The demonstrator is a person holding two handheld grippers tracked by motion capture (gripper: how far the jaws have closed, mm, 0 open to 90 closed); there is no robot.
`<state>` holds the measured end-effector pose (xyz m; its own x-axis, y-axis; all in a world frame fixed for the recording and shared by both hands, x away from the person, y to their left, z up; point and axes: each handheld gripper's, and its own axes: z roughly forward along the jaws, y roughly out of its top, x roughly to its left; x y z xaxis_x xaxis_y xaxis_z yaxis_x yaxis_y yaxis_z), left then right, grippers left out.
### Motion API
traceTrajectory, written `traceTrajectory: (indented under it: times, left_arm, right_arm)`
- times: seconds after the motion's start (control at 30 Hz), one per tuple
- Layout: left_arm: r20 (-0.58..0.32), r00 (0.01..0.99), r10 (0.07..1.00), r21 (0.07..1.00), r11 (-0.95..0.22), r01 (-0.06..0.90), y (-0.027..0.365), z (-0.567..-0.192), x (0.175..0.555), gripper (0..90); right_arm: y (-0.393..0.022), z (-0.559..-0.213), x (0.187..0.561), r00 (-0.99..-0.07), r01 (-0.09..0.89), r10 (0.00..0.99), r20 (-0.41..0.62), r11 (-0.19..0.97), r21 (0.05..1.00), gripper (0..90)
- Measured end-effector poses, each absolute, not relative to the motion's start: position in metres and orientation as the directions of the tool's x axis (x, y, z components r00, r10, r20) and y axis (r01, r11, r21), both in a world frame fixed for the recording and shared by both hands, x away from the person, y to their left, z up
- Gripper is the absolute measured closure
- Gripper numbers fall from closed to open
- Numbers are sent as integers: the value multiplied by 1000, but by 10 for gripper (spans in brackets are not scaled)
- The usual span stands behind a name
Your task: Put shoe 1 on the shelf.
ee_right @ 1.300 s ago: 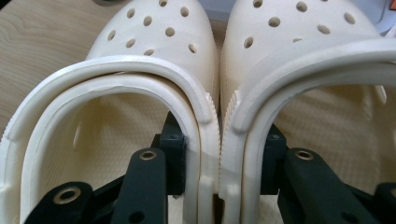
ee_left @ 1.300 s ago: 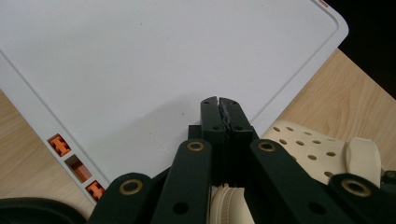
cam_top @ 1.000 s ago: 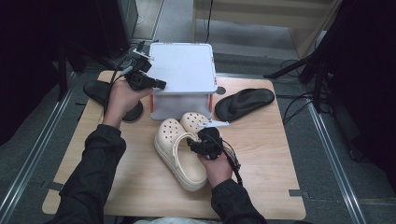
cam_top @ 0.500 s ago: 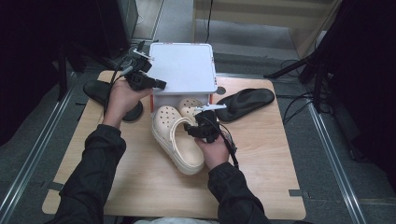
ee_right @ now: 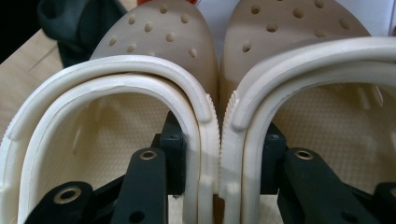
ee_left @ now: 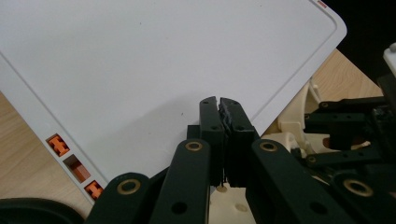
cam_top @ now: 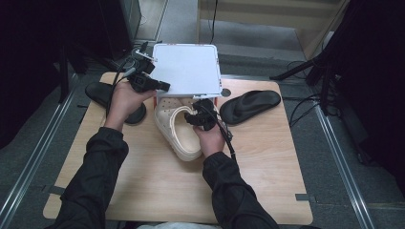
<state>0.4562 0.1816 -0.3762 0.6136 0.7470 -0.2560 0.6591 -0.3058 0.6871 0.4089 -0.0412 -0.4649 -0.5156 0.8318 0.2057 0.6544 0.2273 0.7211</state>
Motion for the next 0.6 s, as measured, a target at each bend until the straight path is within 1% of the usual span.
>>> traceTrajectory:
  times: [0.43, 0.6]
  left_arm:
    - [-257, 618, 743, 687, -309, 657, 182, -376, 456, 887]
    - [-256, 617, 744, 688, -308, 657, 182, -377, 456, 887]
  right_arm:
    - [-29, -479, 432, -433, 669, 885, 171, 188, 719, 649]
    - [-28, -485, 436, -423, 673, 887, 185, 171, 720, 637]
